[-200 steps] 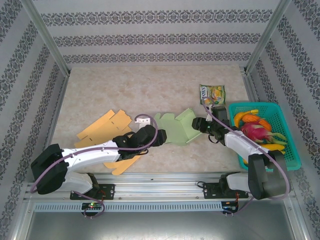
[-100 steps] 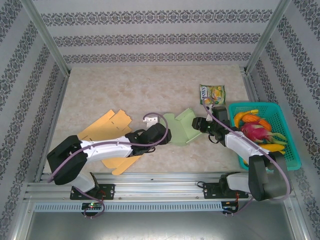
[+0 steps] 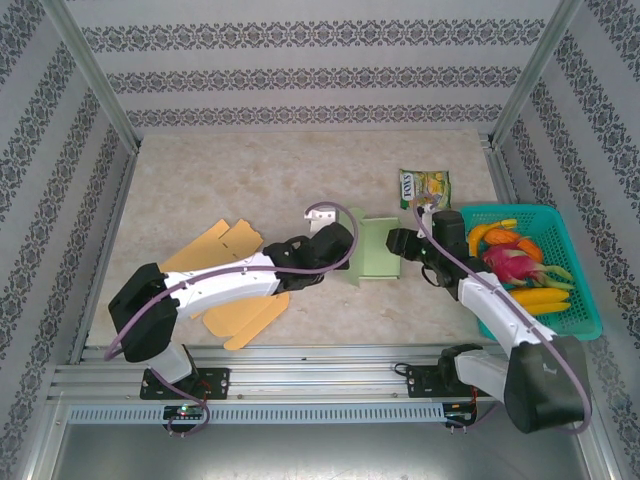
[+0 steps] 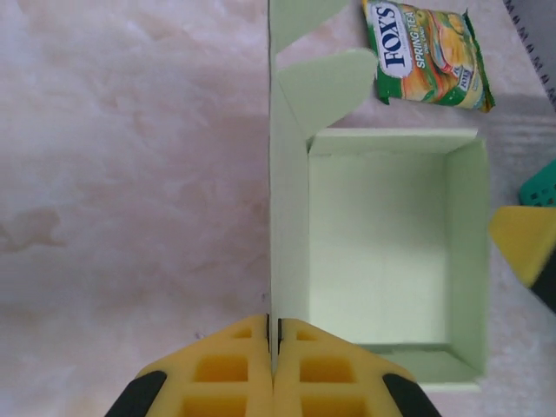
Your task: Fold the paper box
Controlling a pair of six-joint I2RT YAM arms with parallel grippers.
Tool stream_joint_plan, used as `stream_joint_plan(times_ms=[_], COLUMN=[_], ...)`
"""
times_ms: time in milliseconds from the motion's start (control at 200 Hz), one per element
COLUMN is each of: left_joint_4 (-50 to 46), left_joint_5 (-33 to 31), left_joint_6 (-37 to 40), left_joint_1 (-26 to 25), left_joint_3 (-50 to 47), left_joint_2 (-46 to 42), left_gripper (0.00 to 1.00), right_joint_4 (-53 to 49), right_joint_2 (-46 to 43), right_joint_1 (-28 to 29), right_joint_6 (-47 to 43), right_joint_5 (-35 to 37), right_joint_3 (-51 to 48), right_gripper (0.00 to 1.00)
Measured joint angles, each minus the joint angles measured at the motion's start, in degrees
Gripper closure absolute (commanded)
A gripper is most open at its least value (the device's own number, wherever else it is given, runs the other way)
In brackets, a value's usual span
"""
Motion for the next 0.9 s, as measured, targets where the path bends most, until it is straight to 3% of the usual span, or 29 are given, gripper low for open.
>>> stream_joint_plan(times_ms=[40, 55, 65, 85, 365, 669, 899], left_joint_4=[-2.0, -2.7, -3.3, -4.5, -14.5, -14.4, -12.9], left_joint_5=[-0.8, -1.1, -1.4, -1.8, -8.3, -9.2, -4.8], left_joint_6=[1.6, 2.2, 2.6, 3.5, 17.0, 36.1, 48.7], left_joint_1=[0.0, 0.0, 0.0, 0.0, 0.0, 0.1, 0.8], left_joint_3=[1.8, 2.4, 2.8, 3.7, 10.3, 8.9, 7.4], left_joint_2=[0.2, 0.2, 0.2, 0.2, 0.2, -3.9, -5.7], left_gripper=[1.0, 1.0, 1.0, 1.0, 1.0, 1.0, 1.0], right_joint_4=[-0.9, -1.2, -1.4, -1.9, -6.4, -2.9, 1.5], right_joint_2=[-1.5, -2.0, -2.3, -3.1, -13.6, -29.1, -25.1], right_joint_1=[0.0, 0.0, 0.0, 0.0, 0.0, -0.2, -0.4], right_joint_6=[-0.7, -1.4, -1.6, -2.2, -5.0, -2.9, -3.0], right_joint_5=[0.0, 0.0, 0.0, 0.0, 1.0, 7.5, 1.6], right_joint_3=[0.8, 1.2, 1.4, 1.9, 4.0, -0.5, -3.4], right_gripper=[0.31, 0.22, 0.08, 0.03, 0.02, 0.02, 0.02])
